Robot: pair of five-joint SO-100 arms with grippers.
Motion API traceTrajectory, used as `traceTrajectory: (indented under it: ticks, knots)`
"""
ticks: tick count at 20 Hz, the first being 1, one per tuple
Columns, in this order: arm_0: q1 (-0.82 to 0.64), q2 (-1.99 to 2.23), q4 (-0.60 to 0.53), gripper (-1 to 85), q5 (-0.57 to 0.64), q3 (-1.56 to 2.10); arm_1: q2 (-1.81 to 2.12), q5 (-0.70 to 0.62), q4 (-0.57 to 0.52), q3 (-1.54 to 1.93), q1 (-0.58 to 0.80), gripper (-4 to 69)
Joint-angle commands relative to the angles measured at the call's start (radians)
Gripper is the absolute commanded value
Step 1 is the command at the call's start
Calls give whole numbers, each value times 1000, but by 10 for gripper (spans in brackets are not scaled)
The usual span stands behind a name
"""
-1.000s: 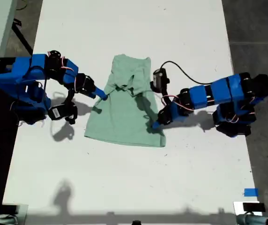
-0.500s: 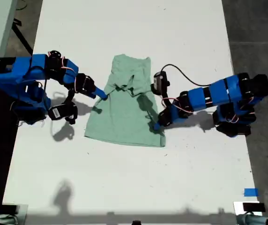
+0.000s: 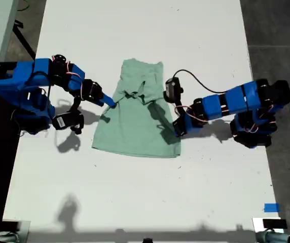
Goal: Fold t-shirt
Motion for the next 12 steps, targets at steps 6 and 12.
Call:
traceTrajectory:
  ticks: [6,12]
  knots:
    - [11,31,-35,222,3,-9,-67,9,238,-440,-21,-9]
    - [18,34,-38,220,3,-6,-376,6,224,-764,3,-9]
